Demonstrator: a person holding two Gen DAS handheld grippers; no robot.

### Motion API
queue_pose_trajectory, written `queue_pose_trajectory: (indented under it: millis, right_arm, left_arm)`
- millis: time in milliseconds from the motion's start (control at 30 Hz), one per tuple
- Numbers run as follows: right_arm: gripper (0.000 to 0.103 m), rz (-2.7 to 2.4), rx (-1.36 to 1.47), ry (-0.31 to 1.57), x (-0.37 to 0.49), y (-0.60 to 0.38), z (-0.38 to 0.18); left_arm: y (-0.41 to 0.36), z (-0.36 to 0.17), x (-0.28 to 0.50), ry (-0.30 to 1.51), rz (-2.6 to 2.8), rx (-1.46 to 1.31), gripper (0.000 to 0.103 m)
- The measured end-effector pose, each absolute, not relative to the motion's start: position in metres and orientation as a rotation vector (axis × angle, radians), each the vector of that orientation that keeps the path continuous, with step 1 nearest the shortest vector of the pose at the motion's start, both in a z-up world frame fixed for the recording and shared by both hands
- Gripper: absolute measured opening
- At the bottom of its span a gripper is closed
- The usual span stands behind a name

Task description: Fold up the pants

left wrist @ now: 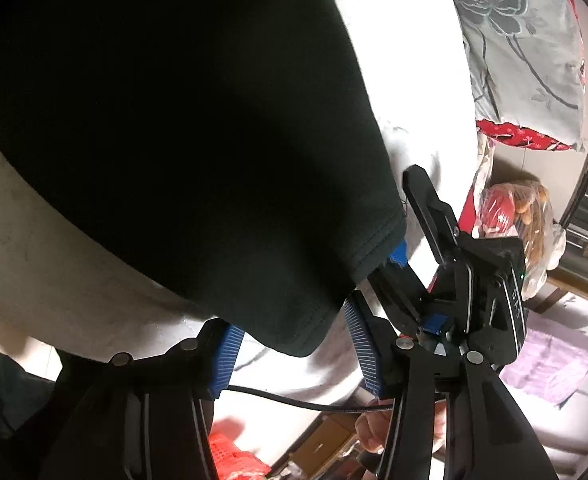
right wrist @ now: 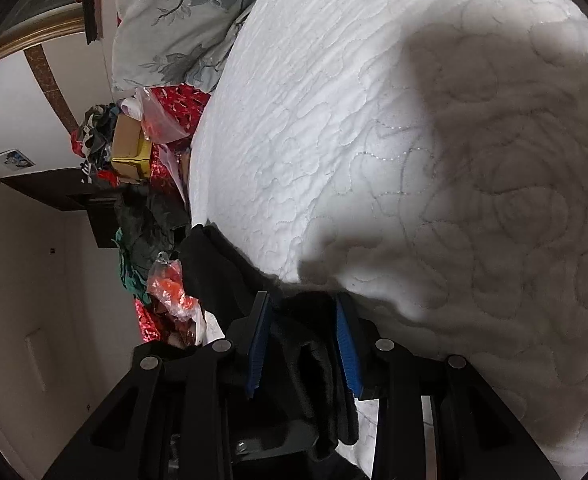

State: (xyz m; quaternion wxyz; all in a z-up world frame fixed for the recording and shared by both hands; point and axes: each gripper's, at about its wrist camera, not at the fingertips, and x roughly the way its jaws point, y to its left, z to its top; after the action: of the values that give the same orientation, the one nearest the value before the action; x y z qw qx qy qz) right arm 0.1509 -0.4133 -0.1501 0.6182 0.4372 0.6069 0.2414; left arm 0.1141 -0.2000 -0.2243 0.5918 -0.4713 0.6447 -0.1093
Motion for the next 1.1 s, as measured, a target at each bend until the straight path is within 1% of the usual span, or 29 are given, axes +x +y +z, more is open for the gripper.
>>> queue_pose_trajectory:
  millis: [33, 133, 200, 267, 300, 367, 567, 667, 700, 767, 833, 867, 967, 1033, 1067, 1100]
  right_arm:
    - [0.032, 0.556, 1.024, 1.393, 0.149, -0.416, -0.151]
    - [0.033, 0.555, 1.045, 1.387, 0.149, -0.417, -0.152]
    - [0.033, 0.55, 1.055, 1.386, 0.148, -0.418, -0.153]
    - [0.033, 0.546, 1.065, 1.384, 0.148, -0.417, -0.153]
    - [0.033, 0.543, 1.07, 1.382, 0.148, -0.417, -0.153]
    - [0.033, 0.538, 1.076, 1.379, 0.147, -0.418, -0.154]
    - [0.033, 0.535, 1.069, 1.392, 0.144, -0.415, -0.153]
    - [0.029, 0.517, 0.966, 1.397, 0.144, -0.407, -0.145]
    - [0.029, 0.514, 0.944, 1.4, 0.143, -0.405, -0.142]
    - [0.032, 0.496, 0.98, 1.403, 0.14, -0.409, -0.14]
    - [0.04, 0.493, 1.003, 1.402, 0.137, -0.412, -0.142]
    - [0.042, 0.507, 1.008, 1.396, 0.136, -0.413, -0.142]
    - [0.041, 0.516, 0.938, 1.37, 0.134, -0.407, -0.137]
    - [0.037, 0.503, 0.829, 1.365, 0.137, -0.397, -0.131]
    - [0.025, 0.493, 0.772, 1.365, 0.138, -0.392, -0.128]
    - [0.015, 0.47, 0.699, 1.368, 0.139, -0.387, -0.125]
  left_arm:
    - [-0.201, -0.224, 0.114, 1.493, -0.257, -1.095, 0.055]
    - [-0.206, -0.223, 0.116, 1.488, -0.262, -1.072, 0.06]
    - [-0.21, -0.22, 0.119, 1.488, -0.28, -1.047, 0.059]
    - [-0.212, -0.219, 0.12, 1.491, -0.3, -1.016, 0.04]
    - [-0.212, -0.222, 0.12, 1.504, -0.317, -1.012, 0.024]
    - [-0.211, -0.228, 0.124, 1.516, -0.319, -1.044, 0.02]
    - [-0.209, -0.233, 0.13, 1.523, -0.343, -1.056, 0.019]
    - [-0.209, -0.238, 0.135, 1.535, -0.354, -1.075, 0.019]
    - [-0.208, -0.24, 0.137, 1.538, -0.359, -1.084, 0.019]
    - [-0.208, -0.244, 0.14, 1.548, -0.368, -1.103, 0.019]
    - [-0.207, -0.249, 0.143, 1.555, -0.382, -1.129, 0.019]
    - [-0.206, -0.251, 0.144, 1.557, -0.387, -1.136, 0.019]
    - [-0.205, -0.257, 0.148, 1.565, -0.398, -1.171, 0.019]
    - [-0.205, -0.261, 0.152, 1.572, -0.403, -1.187, 0.019]
    - [-0.205, -0.261, 0.154, 1.575, -0.405, -1.192, 0.02]
    - [-0.206, -0.262, 0.157, 1.58, -0.408, -1.196, 0.02]
